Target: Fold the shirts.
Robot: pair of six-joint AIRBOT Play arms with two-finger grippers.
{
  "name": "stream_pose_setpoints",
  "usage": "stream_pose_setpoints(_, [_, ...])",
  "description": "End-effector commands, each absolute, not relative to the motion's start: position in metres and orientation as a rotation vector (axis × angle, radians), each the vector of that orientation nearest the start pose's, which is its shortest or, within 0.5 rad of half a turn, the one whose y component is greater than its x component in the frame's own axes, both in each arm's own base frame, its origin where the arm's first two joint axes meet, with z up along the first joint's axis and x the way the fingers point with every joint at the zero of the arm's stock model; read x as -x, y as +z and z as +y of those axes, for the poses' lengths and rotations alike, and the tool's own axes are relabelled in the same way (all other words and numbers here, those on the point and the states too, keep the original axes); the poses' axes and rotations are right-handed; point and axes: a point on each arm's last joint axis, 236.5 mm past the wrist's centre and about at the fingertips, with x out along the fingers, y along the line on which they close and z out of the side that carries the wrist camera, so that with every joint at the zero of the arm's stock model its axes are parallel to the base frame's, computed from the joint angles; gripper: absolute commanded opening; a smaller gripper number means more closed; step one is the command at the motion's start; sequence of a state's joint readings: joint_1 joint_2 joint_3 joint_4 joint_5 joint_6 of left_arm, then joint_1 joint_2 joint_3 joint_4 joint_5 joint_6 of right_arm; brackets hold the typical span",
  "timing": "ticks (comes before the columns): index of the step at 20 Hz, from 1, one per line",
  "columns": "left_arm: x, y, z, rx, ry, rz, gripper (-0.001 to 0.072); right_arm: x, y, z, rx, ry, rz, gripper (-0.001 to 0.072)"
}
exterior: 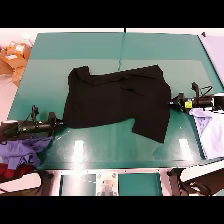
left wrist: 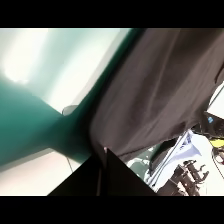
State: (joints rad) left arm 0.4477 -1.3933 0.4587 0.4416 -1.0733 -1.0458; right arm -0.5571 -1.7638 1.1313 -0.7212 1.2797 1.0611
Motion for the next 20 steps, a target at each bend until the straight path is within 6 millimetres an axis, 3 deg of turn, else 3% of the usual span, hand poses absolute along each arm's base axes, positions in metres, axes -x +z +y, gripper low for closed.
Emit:
stream_pose_setpoints(1, [-0.298,-0.111,-0.065,1.195,-0.213,1.27,0.0021,-0.384,-0.101,-0.022,-0.954,0.359,1.362,0.0146])
stream_pose_setpoints(2, [-0.305,-0.107,-0.062,1.182,-0.22,1.251,0.0021,-0.383,-0.1,-0.019,-0.946,0.374,1.366,0.0017])
stream_pose_setpoints(4, [-0.324,-0.086,-0.057,1.146,-0.272,1.204,0.002,-0.39,-0.087,-0.016,-0.968,0.394,1.333,0.0015])
stream_pose_setpoints(6, [-0.351,-0.034,-0.054,1.096,-0.362,1.084,0.002,-0.407,-0.05,-0.021,-0.95,0.421,1.237,0.0015])
stream_pose_setpoints(7, [-0.364,0.003,-0.052,1.051,-0.411,0.999,0.002,-0.42,-0.016,-0.023,-0.926,0.443,1.153,0.0015])
stream_pose_setpoints(8, [-0.376,0.053,-0.051,0.992,-0.47,0.886,0.002,-0.432,0.024,-0.024,-0.897,0.467,1.057,0.0015])
stream_pose_setpoints(10, [-0.384,0.169,-0.054,0.851,-0.57,0.62,0.002,-0.447,0.134,-0.017,-0.809,0.537,0.81,0.0015])
stream_pose_setpoints(11, [-0.378,0.23,-0.058,0.752,-0.607,0.487,0.0021,-0.444,0.19,-0.011,-0.747,0.569,0.689,0.0015])
stream_pose_setpoints(12, [-0.364,0.289,-0.063,0.639,-0.624,0.355,0.0021,-0.436,0.253,-0.004,-0.671,0.586,0.552,0.0015])
stream_pose_setpoints(14, [-0.313,0.414,-0.081,0.381,-0.637,0.061,0.0021,-0.4,0.366,0.01,-0.504,0.554,0.292,0.0015])
stream_pose_setpoints(16, [-0.247,0.504,-0.104,0.136,-0.608,-0.181,0.0022,-0.343,0.464,0.031,-0.342,0.505,0.035,0.0015])
stream_pose_setpoints(18, [-0.188,0.556,-0.127,-0.015,-0.582,-0.334,0.0022,-0.277,0.532,0.053,-0.228,0.447,-0.189,0.0015])
stream_pose_setpoints(20, [-0.148,0.58,-0.145,-0.069,-0.592,-0.408,0.0022,-0.222,0.574,0.061,-0.141,0.343,-0.372,0.0016])
